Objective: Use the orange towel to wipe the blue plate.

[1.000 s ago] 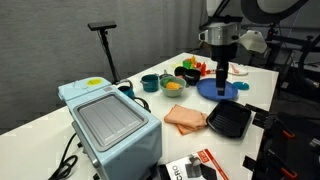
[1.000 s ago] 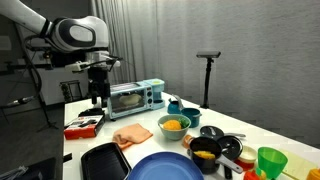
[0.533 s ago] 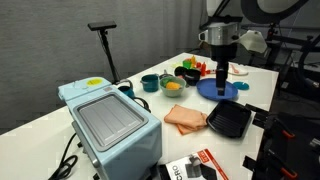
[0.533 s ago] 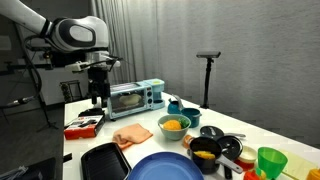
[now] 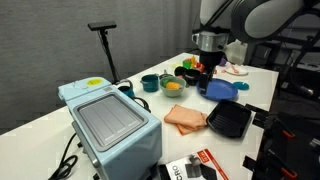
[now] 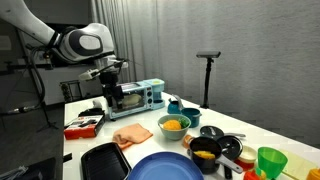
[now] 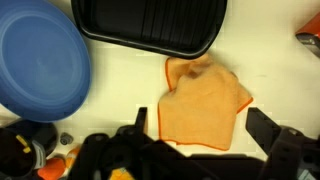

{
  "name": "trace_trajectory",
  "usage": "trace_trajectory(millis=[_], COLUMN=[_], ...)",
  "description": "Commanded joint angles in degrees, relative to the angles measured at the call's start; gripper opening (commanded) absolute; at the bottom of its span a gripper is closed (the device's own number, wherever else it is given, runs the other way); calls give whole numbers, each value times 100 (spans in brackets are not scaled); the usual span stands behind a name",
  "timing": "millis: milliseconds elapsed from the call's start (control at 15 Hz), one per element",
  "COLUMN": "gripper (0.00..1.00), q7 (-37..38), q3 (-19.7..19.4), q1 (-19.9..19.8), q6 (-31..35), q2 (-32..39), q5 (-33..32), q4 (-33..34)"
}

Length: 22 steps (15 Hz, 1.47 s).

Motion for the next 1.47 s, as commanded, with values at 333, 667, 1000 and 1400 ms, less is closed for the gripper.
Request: trace_trajectory(millis=[333,667,1000,1400], gripper=[100,100,100,74], q7=[158,-273,-288,-260], q3=[-175,-80,-146,-175], q1=[47,129,318,470], q6=[669,443,212,237], q2=[1486,2192,2660,3000], q5=[63,434,320,248], q4=[751,1228,1457,1567])
